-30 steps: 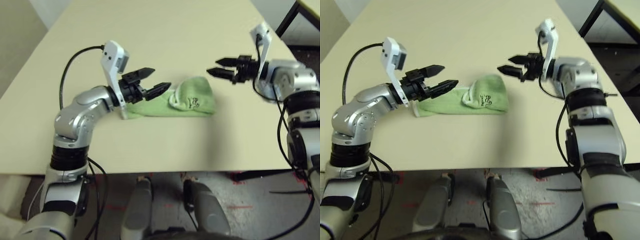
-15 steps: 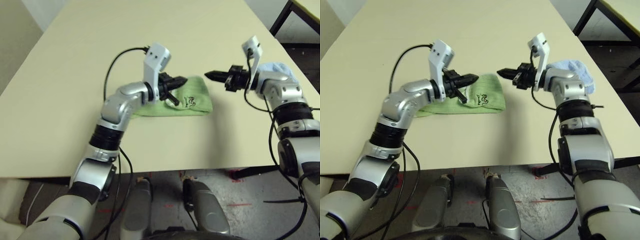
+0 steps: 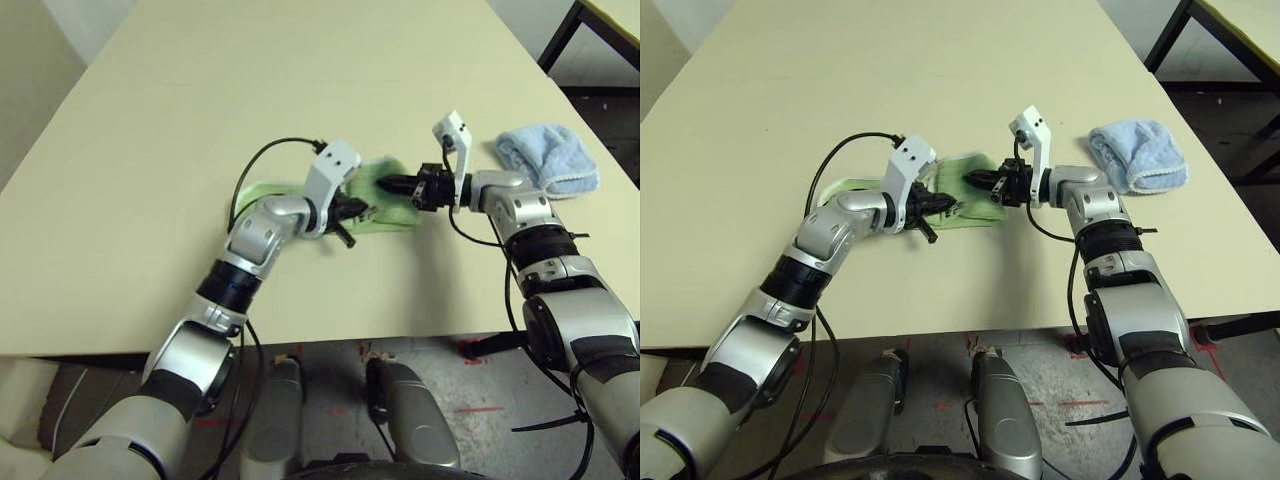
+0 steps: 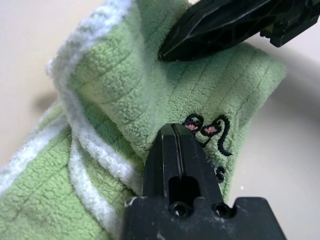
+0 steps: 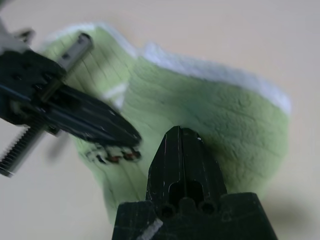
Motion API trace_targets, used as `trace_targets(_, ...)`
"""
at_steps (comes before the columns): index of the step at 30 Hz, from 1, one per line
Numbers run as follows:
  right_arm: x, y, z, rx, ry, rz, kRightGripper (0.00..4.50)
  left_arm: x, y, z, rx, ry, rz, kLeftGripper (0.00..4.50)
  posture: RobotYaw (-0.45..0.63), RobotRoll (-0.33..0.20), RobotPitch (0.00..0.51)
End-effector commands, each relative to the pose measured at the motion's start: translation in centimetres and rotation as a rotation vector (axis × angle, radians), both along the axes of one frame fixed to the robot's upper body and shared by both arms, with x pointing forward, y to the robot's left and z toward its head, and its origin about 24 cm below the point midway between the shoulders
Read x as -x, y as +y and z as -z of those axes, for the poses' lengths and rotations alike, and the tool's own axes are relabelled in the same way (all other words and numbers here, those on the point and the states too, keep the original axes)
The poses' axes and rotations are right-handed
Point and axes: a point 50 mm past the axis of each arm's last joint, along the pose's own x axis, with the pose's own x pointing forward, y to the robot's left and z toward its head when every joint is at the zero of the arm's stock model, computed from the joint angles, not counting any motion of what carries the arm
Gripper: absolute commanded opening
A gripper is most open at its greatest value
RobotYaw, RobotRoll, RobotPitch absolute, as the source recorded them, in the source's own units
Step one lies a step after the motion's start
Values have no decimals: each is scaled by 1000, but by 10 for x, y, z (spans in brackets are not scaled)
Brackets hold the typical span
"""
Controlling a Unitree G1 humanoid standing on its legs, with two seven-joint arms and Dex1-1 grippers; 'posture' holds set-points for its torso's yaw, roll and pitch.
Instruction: Fold the towel and set it aside.
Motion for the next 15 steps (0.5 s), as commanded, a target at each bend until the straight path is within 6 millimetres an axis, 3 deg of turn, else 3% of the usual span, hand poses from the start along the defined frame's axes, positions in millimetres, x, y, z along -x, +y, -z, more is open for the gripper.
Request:
trace_targets(1,2,-10,12,61,37,27,18,7,3,10,-19,50,-11,0,144,0,135)
trace_targets(10,-1,-6,10,35,24,22,18,13,-8,-16,100,12,-1,0,159,0,135)
trace_targets(15,-3,-11,1,-1,3,23,18,19,-2,-34,150,-28,-19,0,157,0,135)
